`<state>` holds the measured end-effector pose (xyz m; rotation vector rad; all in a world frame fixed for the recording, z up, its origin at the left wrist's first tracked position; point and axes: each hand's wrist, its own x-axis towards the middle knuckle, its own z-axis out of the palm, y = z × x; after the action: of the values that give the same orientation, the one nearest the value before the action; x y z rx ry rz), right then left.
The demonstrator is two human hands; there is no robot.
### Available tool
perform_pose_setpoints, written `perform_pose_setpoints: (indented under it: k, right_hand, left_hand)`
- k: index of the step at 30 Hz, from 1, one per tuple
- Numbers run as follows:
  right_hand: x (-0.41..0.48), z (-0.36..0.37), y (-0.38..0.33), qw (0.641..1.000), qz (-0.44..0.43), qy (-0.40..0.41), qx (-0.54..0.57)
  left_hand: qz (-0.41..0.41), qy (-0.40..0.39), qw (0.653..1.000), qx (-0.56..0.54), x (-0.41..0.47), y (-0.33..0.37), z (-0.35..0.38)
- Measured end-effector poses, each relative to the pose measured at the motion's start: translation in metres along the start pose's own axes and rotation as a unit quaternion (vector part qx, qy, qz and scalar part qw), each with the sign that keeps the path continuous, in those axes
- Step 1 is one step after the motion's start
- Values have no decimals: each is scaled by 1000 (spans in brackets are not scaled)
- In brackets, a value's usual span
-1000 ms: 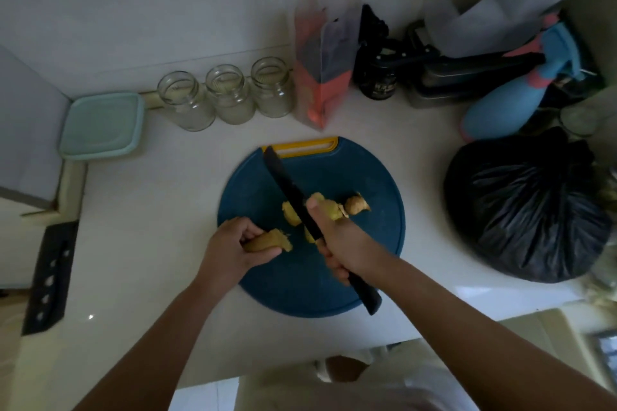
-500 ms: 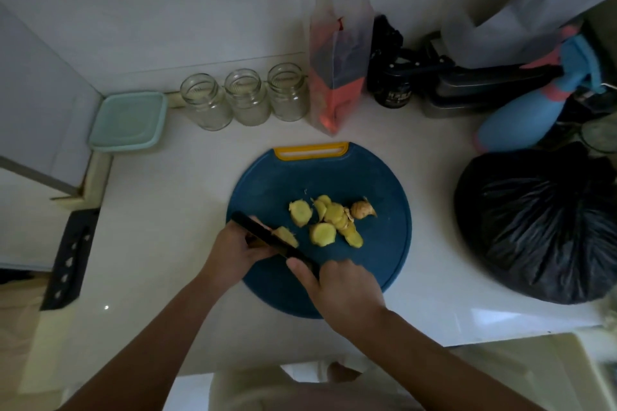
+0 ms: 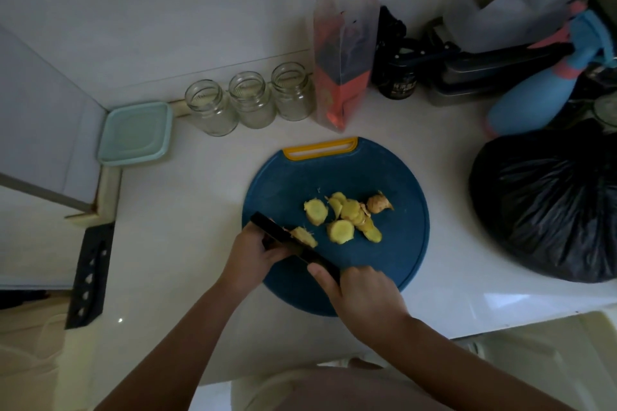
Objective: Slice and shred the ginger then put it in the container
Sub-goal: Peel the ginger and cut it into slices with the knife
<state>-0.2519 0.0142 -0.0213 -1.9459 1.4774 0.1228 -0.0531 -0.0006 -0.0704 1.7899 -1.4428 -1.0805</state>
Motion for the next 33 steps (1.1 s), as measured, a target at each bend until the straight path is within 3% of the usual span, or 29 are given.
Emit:
perform_pose_setpoints:
  k: [11, 20, 33]
  right_hand:
    - [1, 2, -3, 1000, 14, -19, -6]
    - [10, 0, -8, 995, 34, -97, -11]
    - [16, -3, -20, 993, 55, -107, 14]
  left_hand:
    - [-1, 36, 999, 1, -6, 11, 2]
    - [23, 82, 996, -14, -11, 15, 8]
    - [22, 98, 995, 30, -6, 5, 9]
